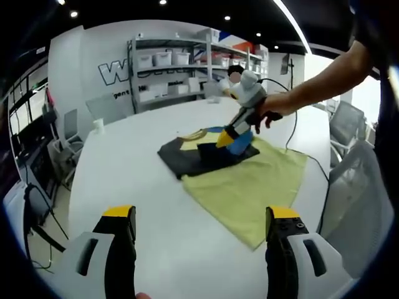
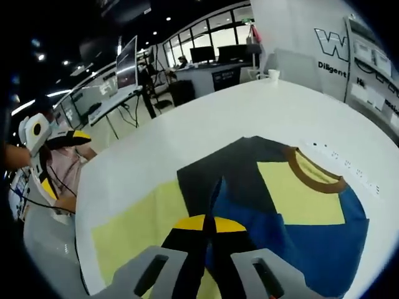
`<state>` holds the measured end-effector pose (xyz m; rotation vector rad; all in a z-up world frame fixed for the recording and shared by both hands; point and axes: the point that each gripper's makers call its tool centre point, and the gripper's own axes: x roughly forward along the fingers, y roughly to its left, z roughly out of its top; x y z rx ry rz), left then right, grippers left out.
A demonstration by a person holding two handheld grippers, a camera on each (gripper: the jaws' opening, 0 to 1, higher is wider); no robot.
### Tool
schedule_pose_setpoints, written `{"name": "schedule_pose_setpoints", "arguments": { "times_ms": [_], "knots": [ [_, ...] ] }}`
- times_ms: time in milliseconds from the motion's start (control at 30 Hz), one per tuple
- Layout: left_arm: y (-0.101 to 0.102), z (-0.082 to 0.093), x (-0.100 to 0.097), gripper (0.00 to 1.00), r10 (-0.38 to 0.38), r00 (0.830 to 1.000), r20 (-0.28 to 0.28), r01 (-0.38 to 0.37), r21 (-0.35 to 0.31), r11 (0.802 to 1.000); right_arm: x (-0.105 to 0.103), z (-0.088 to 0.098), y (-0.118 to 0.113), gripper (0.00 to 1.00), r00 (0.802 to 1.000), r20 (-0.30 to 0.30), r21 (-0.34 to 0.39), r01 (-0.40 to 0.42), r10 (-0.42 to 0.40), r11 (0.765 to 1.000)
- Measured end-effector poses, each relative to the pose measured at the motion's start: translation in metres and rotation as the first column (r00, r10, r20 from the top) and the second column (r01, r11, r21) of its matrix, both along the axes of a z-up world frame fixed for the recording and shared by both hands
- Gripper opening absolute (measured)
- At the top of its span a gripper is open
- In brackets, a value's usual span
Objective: Fold the garment on the visible template until the final outline fits inside the template.
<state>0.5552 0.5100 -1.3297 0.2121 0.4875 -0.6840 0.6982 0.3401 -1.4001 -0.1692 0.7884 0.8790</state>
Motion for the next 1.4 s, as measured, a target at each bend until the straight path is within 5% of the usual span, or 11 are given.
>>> {"name": "schedule_pose_setpoints", "arguments": {
  "times_ms": [133, 433, 833, 1400],
  "knots": [
    [0.002, 0.000, 0.001, 0.85, 0.005, 1.000, 0.000, -0.005, -0.001, 1.000, -0.003, -0.003, 0.006, 0.00, 1.000, -0.001, 0.006, -0.007, 0.007, 1.000],
    [-0.001, 0.000, 0.002, 0.85, -0.003, 1.000, 0.003, 0.003, -0.003, 1.000, -0.006, 0.014, 0.008, 0.22, 0.998, 0.065, 0.050, -0.029, 0.026, 0.998],
    [-0.006, -0.001, 0.004, 0.85, -0.007, 1.000, 0.005, 0.007, -0.014, 1.000, 0.001, 0.034, -0.052, 0.33, 0.990, 0.131, 0.049, 0.039, -0.045, 0.998],
    [-0.027, -0.006, 0.010, 0.85, -0.053, 0.999, 0.000, 0.053, -0.020, 0.998, -0.011, 0.036, -0.118, 0.35, 0.982, 0.134, 0.029, 0.133, -0.135, 0.991]
  ]
}}
